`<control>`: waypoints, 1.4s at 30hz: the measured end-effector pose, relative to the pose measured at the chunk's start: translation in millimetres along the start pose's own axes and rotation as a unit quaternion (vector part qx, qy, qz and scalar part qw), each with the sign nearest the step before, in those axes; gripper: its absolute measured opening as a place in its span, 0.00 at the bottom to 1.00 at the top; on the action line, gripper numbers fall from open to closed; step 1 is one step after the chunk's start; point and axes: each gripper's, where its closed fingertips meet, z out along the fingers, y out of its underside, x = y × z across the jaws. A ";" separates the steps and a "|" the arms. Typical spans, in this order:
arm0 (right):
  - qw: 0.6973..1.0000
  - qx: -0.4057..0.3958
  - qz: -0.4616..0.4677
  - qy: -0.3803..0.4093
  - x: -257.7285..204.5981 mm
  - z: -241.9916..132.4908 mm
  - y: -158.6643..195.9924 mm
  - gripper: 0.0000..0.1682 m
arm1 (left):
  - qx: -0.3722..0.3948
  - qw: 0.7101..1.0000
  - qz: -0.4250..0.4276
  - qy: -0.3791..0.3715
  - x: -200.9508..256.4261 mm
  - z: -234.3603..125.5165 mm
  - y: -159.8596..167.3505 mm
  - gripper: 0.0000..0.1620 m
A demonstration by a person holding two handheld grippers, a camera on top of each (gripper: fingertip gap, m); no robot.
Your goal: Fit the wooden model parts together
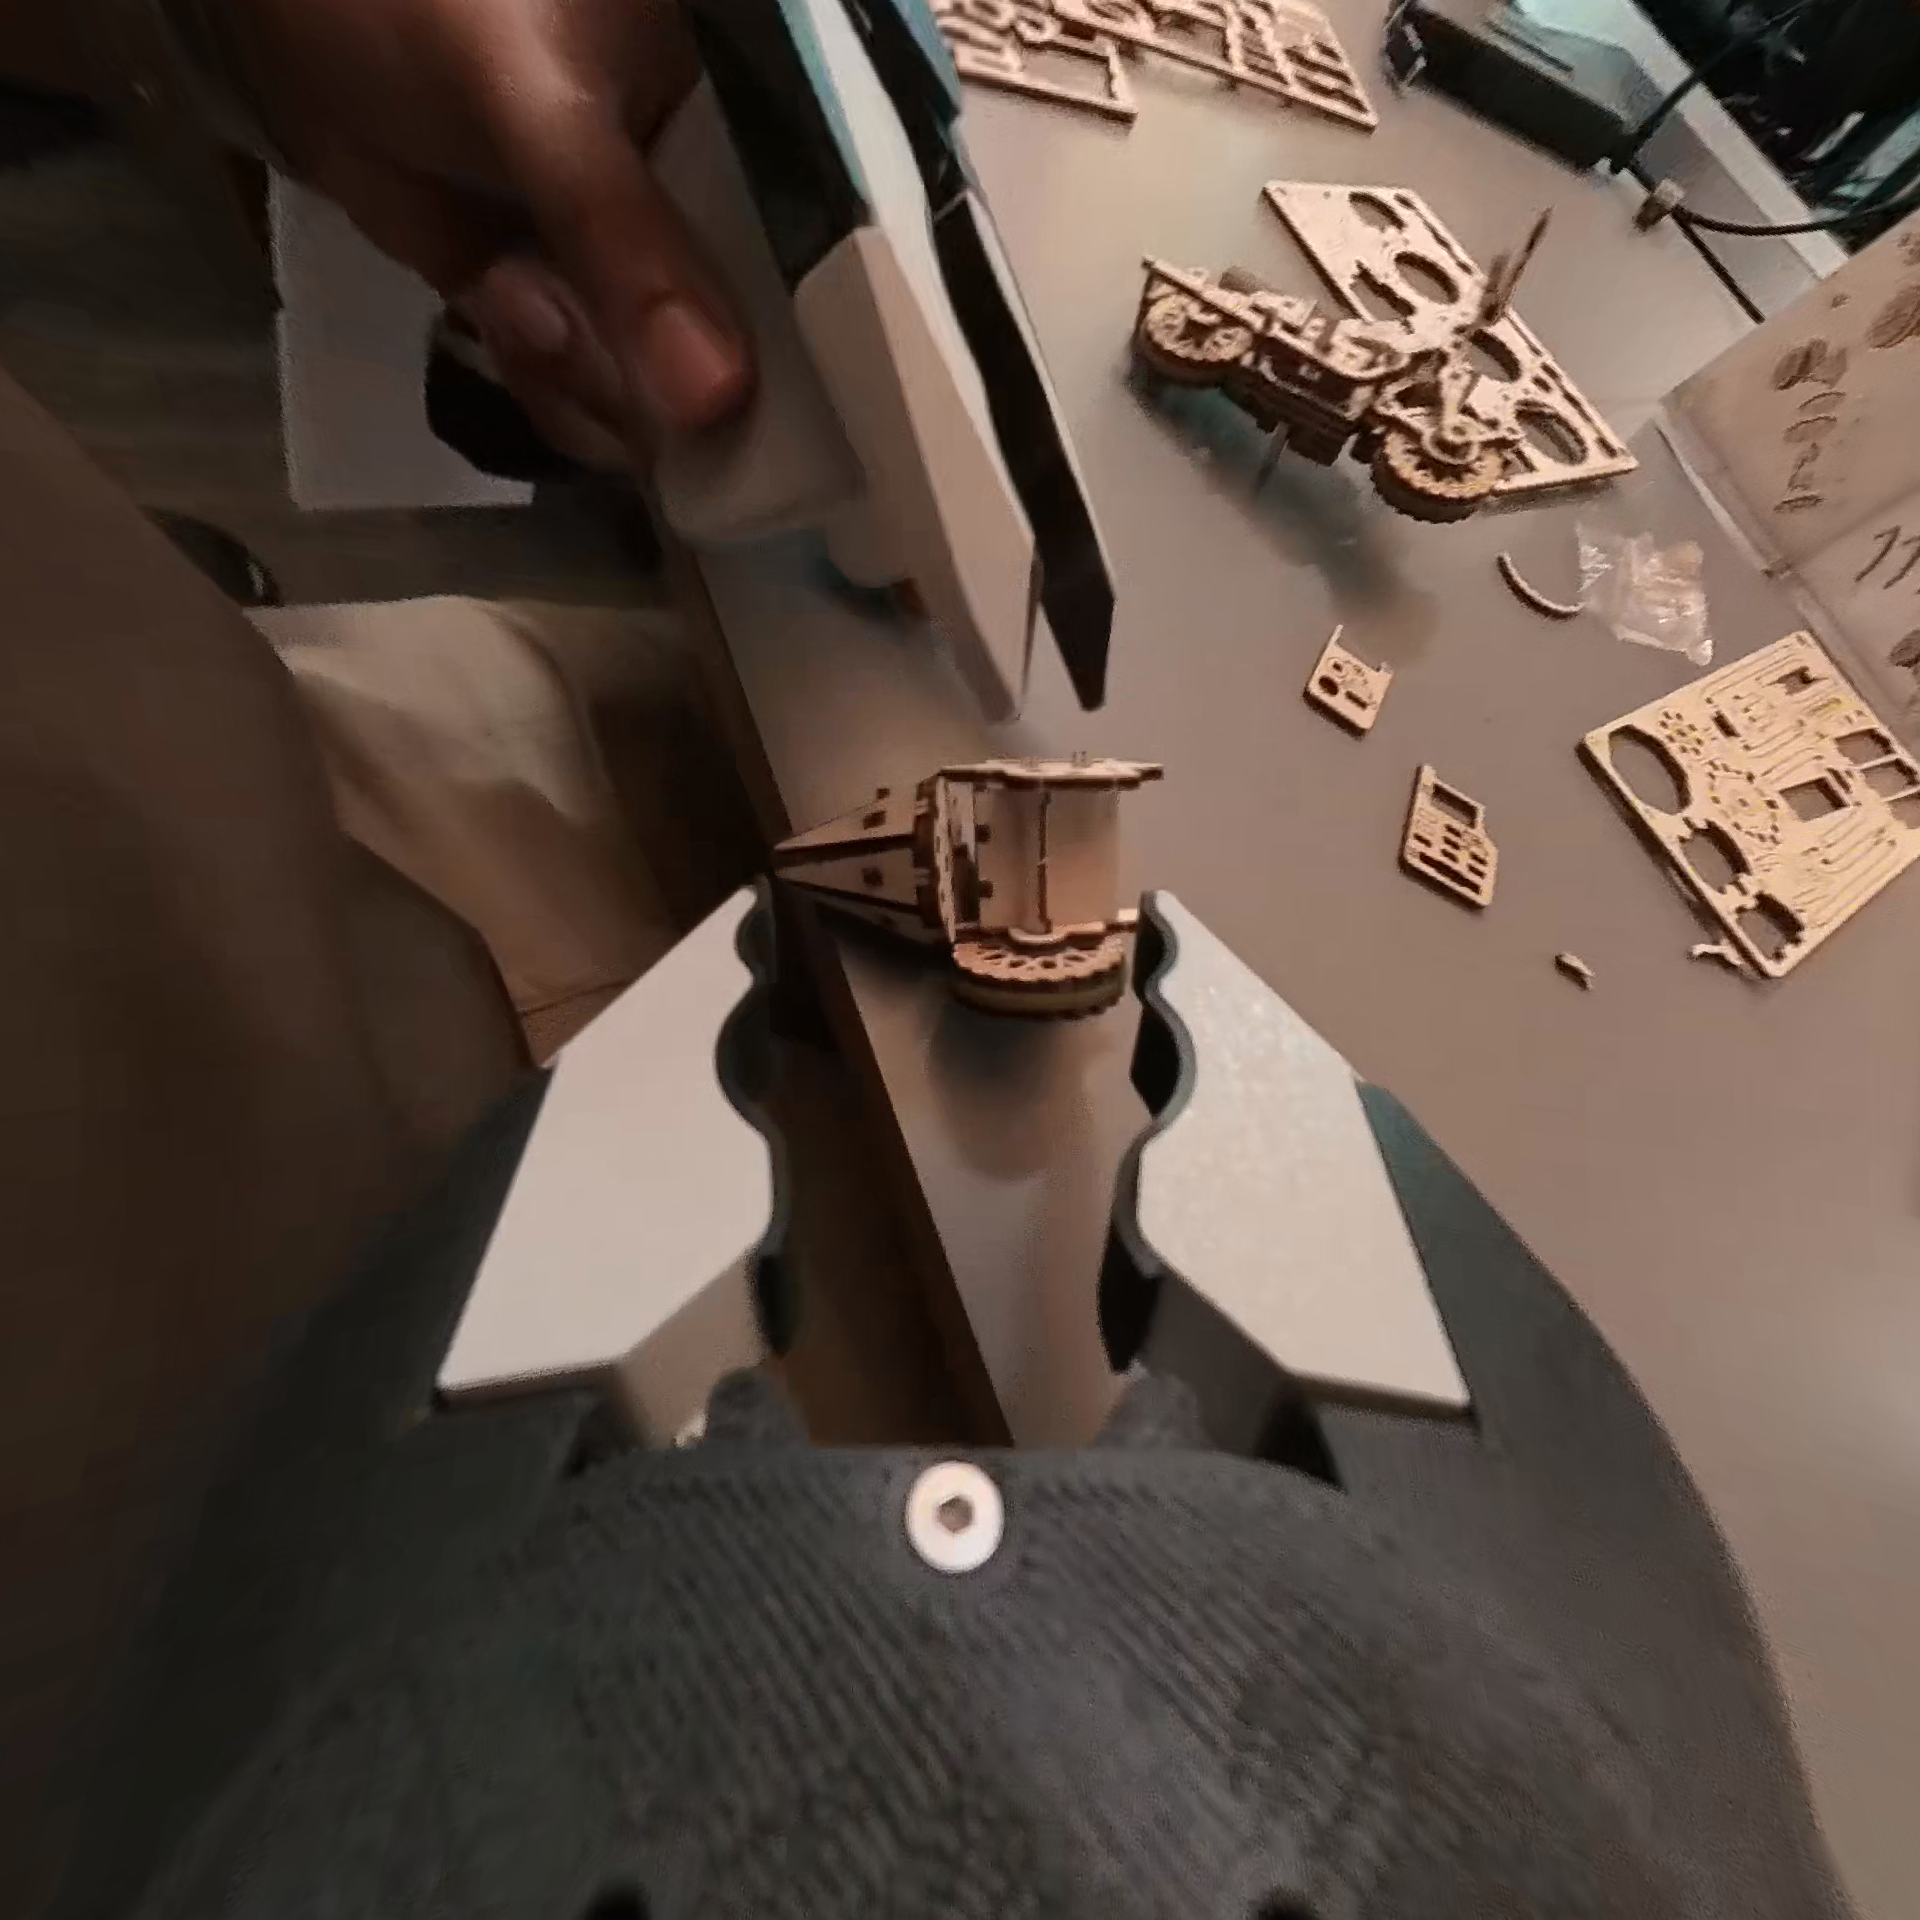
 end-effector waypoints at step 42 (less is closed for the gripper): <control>0.997 0.051 0.045 0.040 33.7 -2.5 -25.7 0.44 | 0.076 0.969 -0.179 0.149 26.6 -5.5 -19.7 0.31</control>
